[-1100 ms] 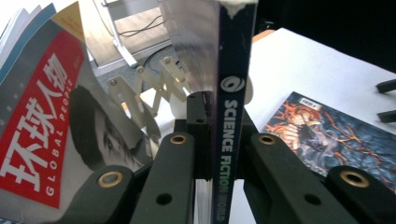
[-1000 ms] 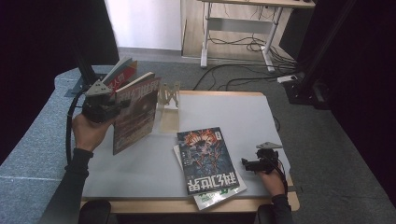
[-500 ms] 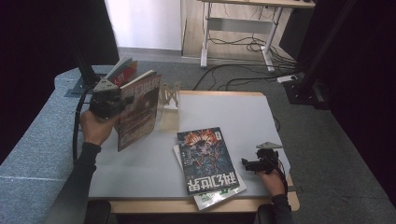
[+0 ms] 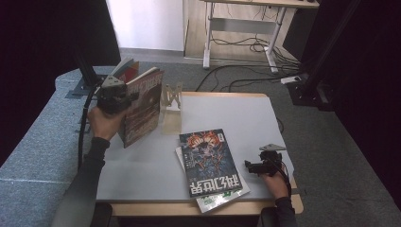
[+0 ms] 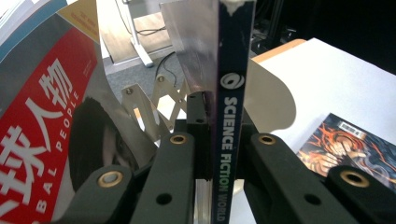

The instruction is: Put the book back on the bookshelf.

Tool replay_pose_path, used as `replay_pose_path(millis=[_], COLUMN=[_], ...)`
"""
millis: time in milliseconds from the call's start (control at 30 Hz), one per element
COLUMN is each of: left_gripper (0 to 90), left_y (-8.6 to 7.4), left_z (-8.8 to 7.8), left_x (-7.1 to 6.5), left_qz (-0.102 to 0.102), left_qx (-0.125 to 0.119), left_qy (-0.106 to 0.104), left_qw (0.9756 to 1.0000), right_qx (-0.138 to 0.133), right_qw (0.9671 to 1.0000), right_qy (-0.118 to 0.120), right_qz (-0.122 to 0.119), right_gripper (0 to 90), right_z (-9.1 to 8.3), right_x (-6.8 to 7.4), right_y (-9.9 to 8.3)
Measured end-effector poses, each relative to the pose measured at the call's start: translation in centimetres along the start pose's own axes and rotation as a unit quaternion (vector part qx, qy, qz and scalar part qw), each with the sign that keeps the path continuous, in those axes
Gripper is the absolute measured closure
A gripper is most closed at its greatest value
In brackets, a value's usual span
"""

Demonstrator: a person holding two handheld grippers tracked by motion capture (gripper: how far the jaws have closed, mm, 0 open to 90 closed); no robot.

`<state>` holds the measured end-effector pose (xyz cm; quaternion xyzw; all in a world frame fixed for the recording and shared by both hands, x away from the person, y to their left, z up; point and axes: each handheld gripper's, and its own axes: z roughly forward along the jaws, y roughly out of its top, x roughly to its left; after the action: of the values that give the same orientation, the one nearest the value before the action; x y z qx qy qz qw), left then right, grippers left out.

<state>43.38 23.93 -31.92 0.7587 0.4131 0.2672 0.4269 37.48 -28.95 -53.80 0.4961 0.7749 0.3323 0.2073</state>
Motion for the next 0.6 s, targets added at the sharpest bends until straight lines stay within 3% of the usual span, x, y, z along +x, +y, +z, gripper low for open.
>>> replay_pose_path(millis=[600], left_gripper=[83.9], left_y=[0.0], left_z=[2.1], left_x=[0.5], left_qz=[-0.006], left_qx=[-0.016], left_qy=[0.013], left_qw=[0.9998], right_qx=[-0.001], right_qw=[1.0000], right_qy=[-0.001], right_qz=[0.001], right_gripper=[0.0], right_z=[0.0], right_x=[0.0], right_y=[0.0])
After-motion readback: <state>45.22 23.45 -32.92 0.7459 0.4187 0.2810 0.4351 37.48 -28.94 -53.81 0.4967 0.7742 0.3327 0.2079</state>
